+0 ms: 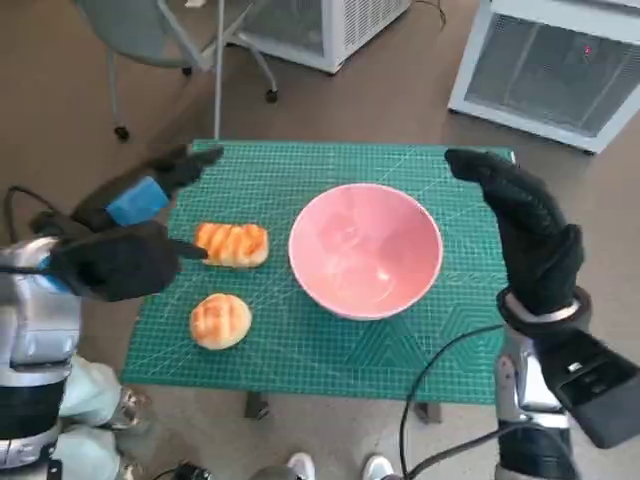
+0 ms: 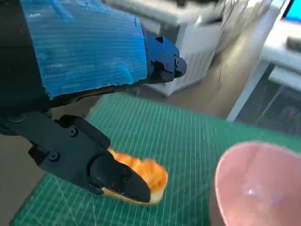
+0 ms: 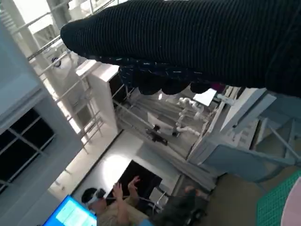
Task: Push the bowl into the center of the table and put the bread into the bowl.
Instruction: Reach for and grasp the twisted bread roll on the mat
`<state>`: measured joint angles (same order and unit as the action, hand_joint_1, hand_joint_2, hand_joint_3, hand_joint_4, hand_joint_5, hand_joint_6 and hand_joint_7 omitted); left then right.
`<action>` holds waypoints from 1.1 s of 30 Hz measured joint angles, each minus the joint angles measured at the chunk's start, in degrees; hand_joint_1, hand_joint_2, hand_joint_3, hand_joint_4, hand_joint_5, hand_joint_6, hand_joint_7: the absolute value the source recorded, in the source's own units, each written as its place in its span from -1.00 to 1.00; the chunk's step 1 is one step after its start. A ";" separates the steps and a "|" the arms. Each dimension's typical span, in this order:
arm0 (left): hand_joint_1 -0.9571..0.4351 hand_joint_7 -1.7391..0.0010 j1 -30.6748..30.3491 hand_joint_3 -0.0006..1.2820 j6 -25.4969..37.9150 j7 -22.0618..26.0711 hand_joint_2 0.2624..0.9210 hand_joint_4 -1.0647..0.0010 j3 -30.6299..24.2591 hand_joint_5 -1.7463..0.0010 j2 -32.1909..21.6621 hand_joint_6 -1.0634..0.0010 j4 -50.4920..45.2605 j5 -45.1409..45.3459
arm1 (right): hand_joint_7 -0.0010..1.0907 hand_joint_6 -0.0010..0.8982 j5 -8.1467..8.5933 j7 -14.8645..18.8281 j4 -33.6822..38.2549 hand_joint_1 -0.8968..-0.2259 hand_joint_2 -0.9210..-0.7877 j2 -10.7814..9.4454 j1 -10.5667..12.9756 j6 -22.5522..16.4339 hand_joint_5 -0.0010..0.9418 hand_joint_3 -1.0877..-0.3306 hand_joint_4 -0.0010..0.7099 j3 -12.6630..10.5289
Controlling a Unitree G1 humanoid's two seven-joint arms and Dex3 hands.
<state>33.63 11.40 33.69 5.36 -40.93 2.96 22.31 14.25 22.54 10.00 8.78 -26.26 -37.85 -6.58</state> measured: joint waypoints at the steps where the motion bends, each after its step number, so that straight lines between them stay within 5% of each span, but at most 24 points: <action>1: 0.21 0.98 0.61 -1.00 -0.09 0.00 0.32 0.85 0.59 0.99 0.25 0.52 0.98 0.06 | -0.06 -1.00 -0.11 -0.17 -0.02 -0.38 -1.00 -0.01 0.01 0.04 -0.98 0.02 -0.72 0.04; 19: 0.16 0.98 9.09 -0.99 -8.22 -3.79 0.35 0.77 9.88 0.99 5.15 0.46 24.16 4.55 | -0.08 -1.00 -0.67 -0.90 0.42 -0.42 -1.00 -0.02 0.08 0.39 -0.99 0.01 -0.74 0.16; 33: 0.13 0.99 15.92 -0.99 -8.06 -8.18 0.36 0.73 16.58 0.99 10.07 0.42 40.24 11.55 | -0.08 -1.00 -0.48 -0.87 0.15 -0.39 -1.00 0.04 0.06 1.03 -0.99 0.02 -0.72 0.28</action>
<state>49.54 3.34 25.52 21.93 -30.85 43.21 33.86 13.77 21.67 10.15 8.82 -26.20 -36.83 -6.31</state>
